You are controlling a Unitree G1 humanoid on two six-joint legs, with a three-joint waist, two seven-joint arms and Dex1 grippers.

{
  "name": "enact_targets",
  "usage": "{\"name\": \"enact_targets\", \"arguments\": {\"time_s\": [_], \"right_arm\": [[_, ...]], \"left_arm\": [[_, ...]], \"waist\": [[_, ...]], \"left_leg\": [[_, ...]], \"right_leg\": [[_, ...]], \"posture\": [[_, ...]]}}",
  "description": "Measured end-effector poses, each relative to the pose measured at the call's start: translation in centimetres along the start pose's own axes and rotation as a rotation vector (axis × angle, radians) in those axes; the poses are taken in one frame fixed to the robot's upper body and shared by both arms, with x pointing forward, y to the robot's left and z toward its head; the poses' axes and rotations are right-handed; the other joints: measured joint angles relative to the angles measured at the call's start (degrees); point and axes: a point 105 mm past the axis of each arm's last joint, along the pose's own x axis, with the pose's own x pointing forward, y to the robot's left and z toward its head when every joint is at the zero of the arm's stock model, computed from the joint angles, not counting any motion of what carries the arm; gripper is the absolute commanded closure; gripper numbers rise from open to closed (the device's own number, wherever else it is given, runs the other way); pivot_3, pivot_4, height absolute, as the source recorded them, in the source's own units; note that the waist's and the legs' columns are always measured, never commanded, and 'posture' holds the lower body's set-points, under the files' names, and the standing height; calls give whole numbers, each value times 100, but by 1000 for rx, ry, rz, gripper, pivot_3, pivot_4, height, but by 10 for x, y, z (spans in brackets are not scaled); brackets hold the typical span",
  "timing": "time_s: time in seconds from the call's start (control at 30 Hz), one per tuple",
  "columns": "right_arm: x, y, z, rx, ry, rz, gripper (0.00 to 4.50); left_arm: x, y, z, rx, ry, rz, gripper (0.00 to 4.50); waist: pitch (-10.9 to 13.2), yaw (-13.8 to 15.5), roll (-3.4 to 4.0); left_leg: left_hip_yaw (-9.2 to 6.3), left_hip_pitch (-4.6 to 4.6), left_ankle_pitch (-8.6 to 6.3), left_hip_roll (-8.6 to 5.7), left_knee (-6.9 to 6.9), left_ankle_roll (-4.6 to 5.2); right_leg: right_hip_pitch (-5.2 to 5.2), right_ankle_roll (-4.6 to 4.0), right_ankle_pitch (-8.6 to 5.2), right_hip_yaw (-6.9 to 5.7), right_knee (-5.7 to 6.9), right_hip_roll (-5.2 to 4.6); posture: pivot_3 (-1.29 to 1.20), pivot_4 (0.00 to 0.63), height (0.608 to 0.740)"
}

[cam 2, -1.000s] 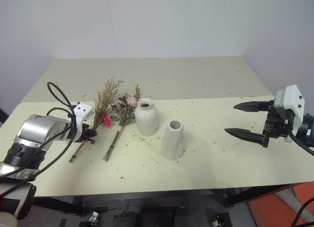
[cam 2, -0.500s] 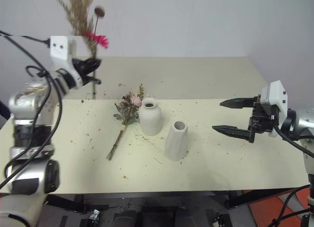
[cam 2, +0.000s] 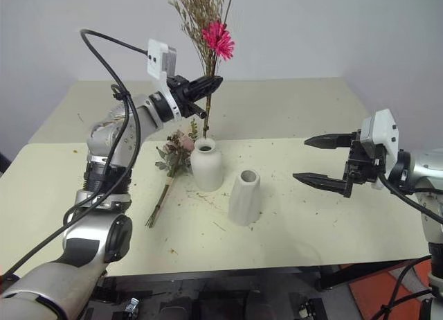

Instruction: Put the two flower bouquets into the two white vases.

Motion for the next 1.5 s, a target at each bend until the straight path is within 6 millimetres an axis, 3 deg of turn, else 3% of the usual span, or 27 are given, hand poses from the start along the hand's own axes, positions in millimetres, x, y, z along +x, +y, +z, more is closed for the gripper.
{"name": "enact_targets", "arguments": {"time_s": [0.97,1.4,1.5], "right_arm": [[0,1,2,7,-7,-37,0],[2,0,3,5,-14,-52,0],[2,0,2,6,-15,-55,0]], "left_arm": [[-7,-13,-9,15,5,-70,4475],[-15,-13,-51,6,67,-32,4475],[-15,-13,-56,21,85,-29,3763]], "waist": [[0,26,-1],[0,44,-1],[0,35,-1]], "left_leg": [[0,3,0,-1,1,0],[0,3,0,-2,1,0],[0,4,0,-1,1,1]], "right_leg": [[4,2,0,0,-2,0],[6,1,0,1,-2,-1],[6,1,0,1,-2,-1]], "posture": [[0,150,740],[0,150,740],[0,150,740]]}}
